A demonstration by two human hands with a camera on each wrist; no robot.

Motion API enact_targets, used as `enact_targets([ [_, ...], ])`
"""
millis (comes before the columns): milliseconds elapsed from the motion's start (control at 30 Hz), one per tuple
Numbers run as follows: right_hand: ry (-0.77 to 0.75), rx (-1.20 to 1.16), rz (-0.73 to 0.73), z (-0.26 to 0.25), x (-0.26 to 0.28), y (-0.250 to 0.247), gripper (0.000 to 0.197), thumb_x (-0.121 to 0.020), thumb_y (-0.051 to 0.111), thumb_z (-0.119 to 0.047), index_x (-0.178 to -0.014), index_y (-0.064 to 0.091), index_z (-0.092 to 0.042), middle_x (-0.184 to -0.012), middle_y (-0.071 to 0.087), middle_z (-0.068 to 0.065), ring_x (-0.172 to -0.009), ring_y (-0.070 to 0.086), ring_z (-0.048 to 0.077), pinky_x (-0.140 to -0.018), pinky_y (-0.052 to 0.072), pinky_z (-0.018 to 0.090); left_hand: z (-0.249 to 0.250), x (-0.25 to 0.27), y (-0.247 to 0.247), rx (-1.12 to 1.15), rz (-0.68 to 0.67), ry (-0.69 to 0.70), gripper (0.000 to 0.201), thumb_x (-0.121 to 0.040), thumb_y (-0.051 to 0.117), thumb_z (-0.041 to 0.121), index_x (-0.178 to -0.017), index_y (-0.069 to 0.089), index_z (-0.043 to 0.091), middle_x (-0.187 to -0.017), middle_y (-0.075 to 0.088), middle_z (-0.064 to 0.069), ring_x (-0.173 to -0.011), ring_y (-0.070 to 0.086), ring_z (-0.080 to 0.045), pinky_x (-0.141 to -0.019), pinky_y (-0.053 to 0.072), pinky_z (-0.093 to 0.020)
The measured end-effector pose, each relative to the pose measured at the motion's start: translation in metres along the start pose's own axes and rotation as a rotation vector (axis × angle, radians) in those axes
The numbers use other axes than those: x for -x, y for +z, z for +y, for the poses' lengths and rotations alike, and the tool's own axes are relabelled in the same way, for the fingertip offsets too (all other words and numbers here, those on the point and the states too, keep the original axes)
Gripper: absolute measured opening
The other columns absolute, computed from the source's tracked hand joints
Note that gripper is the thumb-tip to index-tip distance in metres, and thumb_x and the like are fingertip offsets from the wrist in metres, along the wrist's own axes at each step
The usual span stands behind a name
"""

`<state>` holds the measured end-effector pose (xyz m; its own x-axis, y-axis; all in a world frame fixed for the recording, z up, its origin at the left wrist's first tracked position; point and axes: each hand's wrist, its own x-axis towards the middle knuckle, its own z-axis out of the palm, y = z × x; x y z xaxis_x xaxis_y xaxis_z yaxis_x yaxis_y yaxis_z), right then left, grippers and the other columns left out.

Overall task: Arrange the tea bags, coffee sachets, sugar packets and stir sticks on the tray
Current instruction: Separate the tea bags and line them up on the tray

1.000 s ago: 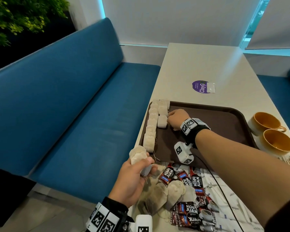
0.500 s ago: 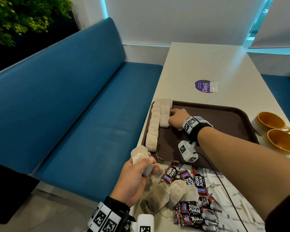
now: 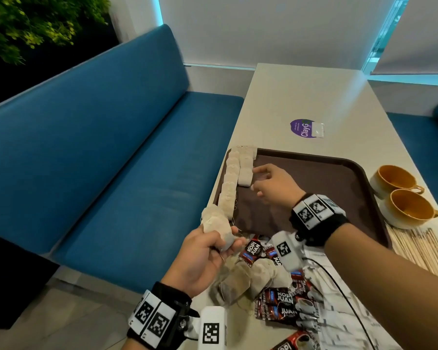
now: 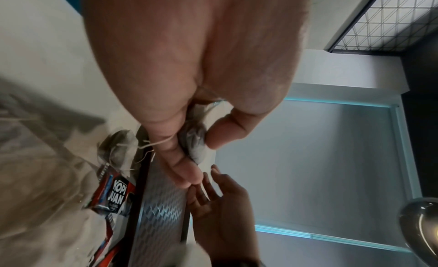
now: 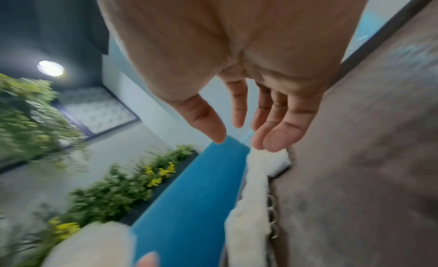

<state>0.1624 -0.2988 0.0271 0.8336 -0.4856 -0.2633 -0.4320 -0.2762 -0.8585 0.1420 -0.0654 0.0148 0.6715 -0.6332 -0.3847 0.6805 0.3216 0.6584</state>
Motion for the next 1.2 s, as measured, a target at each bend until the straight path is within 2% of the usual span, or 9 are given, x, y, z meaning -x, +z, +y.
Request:
enact_targets([
  [100,-0.103,-0.071,-0.058,-0.011,0.057,0.0,0.029,-0.087,0.067,-0.004,-0.114,0.069,-0.016,-0.085,0.062,-0.003,-0.074,0.061,0.011,-0.07,0.049,0.025,-0.001,0.004,0.002,-0.008,-0.025,0.001,0.043,-0.08,0.046,-0.019,-0.123,0.052,-0.015,-0.11,0.059,-0.03,-0.093,0.068,-0.043,-0.085,0.061,-0.038],
  [200,-0.14,-0.18,-0.112,-0.012,0.106,-0.001,0.022,-0.09,0.07,-0.005,-0.108,0.071,-0.016,-0.091,0.065,-0.002,-0.07,0.063,0.006,-0.062,0.05,0.02,-0.003,0.013,0.003,-0.005,-0.077,-0.02,0.042,-0.091,0.04,-0.019,-0.132,0.049,-0.014,-0.124,0.059,-0.038,-0.111,0.063,-0.055,-0.097,0.057,-0.047],
  [267,-0.141,-0.24,-0.12,-0.006,0.129,0.002,0.019,-0.091,0.073,-0.007,-0.108,0.071,-0.012,-0.093,0.069,0.001,-0.066,0.066,0.003,-0.057,0.052,0.018,-0.005,0.021,0.007,-0.035,-0.127,-0.039,0.04,-0.094,0.041,-0.016,-0.133,0.049,-0.013,-0.123,0.062,-0.036,-0.113,0.063,-0.054,-0.097,0.057,-0.047],
  [367,-0.112,-0.31,-0.132,0.009,0.148,0.006,0.016,-0.09,0.077,-0.016,-0.105,0.074,-0.013,-0.088,0.073,0.006,-0.069,0.068,0.011,-0.059,0.056,0.027,-0.009,0.031,0.012,-0.111,-0.195,-0.056,0.035,-0.097,0.046,-0.011,-0.131,0.053,-0.014,-0.123,0.064,-0.035,-0.114,0.063,-0.053,-0.09,0.059,-0.041],
  [600,-0.18,-0.29,-0.07,0.023,0.175,0.001,0.013,-0.085,0.081,-0.028,-0.096,0.078,-0.021,-0.088,0.076,0.007,-0.069,0.063,0.012,-0.059,0.05,0.021,-0.011,0.05,0.023,-0.338,-0.183,-0.129,0.028,-0.089,0.067,0.004,-0.116,0.065,-0.007,-0.104,0.074,-0.024,-0.089,0.074,-0.041,-0.073,0.064,-0.032],
  [800,-0.209,-0.283,-0.049,0.024,0.184,-0.004,0.004,-0.087,0.081,-0.02,-0.089,0.079,-0.018,-0.075,0.073,0.0,-0.063,0.059,0.008,-0.058,0.047,0.02,-0.018,0.052,0.025,-0.432,-0.127,-0.053,0.026,-0.081,0.075,0.014,-0.102,0.072,-0.001,-0.086,0.072,-0.019,-0.064,0.068,-0.023,-0.05,0.052,-0.022],
  [933,-0.179,-0.313,-0.023,0.024,0.185,-0.008,0.007,-0.088,0.08,-0.018,-0.084,0.077,-0.013,-0.069,0.07,0.002,-0.061,0.057,0.012,-0.057,0.048,0.026,-0.023,0.047,0.022,-0.434,-0.038,0.053,0.031,-0.08,0.08,0.02,-0.101,0.074,-0.002,-0.084,0.07,-0.021,-0.061,0.058,-0.019,-0.051,0.047,-0.021],
  [1100,-0.191,-0.383,0.04,0.023,0.186,-0.01,0.009,-0.09,0.077,-0.014,-0.087,0.074,-0.006,-0.08,0.077,0.01,-0.069,0.069,0.022,-0.067,0.059,0.033,-0.025,0.048,0.022,-0.403,-0.053,0.105,0.022,-0.075,0.081,0.005,-0.096,0.075,0.004,-0.084,0.068,-0.019,-0.063,0.059,-0.017,-0.054,0.047,-0.022],
  [1200,-0.207,-0.432,0.062,0.021,0.188,-0.009,0.009,-0.09,0.077,-0.011,-0.091,0.072,-0.003,-0.079,0.076,0.013,-0.066,0.07,0.023,-0.063,0.06,0.031,-0.024,0.049,0.026,-0.398,-0.067,0.092,0.018,-0.081,0.076,-0.001,-0.098,0.072,0.002,-0.081,0.072,-0.014,-0.066,0.064,-0.018,-0.057,0.052,-0.023],
])
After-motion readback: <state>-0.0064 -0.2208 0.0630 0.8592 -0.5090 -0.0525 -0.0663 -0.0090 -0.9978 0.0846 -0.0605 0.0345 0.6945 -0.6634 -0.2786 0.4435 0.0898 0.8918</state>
